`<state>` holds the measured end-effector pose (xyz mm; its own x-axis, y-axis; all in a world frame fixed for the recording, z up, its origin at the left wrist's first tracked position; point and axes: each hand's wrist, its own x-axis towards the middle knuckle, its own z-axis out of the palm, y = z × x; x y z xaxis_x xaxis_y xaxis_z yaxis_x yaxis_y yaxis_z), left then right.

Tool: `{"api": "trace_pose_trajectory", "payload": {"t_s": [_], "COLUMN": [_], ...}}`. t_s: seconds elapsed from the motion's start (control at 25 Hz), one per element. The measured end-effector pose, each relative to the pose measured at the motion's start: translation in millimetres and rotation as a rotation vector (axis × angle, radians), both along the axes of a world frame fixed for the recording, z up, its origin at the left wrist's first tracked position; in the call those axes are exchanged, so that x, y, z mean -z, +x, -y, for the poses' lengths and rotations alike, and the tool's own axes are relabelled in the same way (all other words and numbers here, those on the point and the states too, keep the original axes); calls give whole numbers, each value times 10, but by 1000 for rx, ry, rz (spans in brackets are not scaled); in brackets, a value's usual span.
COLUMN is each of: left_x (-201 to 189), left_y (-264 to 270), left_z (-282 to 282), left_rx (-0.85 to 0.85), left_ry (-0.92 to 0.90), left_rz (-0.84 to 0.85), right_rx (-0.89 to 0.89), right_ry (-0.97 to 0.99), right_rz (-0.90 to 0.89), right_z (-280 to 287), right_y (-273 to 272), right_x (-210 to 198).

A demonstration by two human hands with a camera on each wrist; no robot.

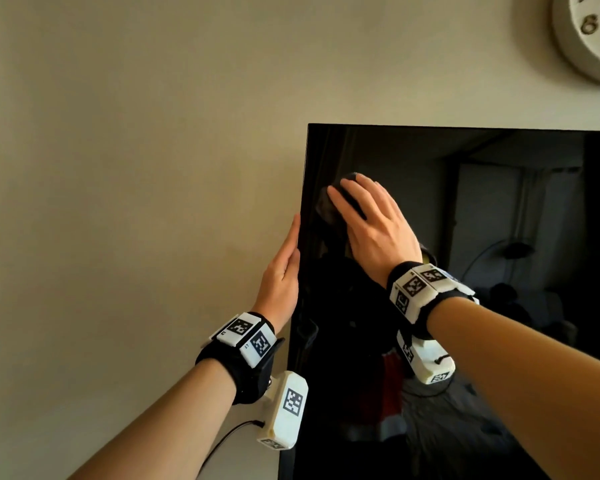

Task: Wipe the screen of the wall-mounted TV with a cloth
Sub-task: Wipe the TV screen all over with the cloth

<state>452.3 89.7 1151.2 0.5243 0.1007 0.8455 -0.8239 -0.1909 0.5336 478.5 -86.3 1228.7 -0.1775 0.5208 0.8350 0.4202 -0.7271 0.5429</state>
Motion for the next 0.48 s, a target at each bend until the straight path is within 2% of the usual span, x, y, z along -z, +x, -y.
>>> {"api": "trace_pose_trajectory", "payload": {"t_s": [0.16, 0.28, 0.32, 0.44, 0.48], "left_x": [201, 405, 462, 598, 643], "left_y": [-12, -32, -49, -83, -104], "left_z": [41, 75, 87, 96, 100], "left_rx": [-26, -52, -58, -79, -87], "left_ry": [-39, -59, -65, -66, -58], "left_rz": [-26, -71, -79, -110, -116], "right_rx": [50, 60, 65, 104, 139], "right_ry": [-296, -112, -122, -352, -373], "right_rz": [13, -37, -31, 2, -5], "right_z": [31, 62, 39, 64, 102], "right_y": [48, 26, 8, -18, -26], "right_x": [287, 250, 337, 583, 605]}}
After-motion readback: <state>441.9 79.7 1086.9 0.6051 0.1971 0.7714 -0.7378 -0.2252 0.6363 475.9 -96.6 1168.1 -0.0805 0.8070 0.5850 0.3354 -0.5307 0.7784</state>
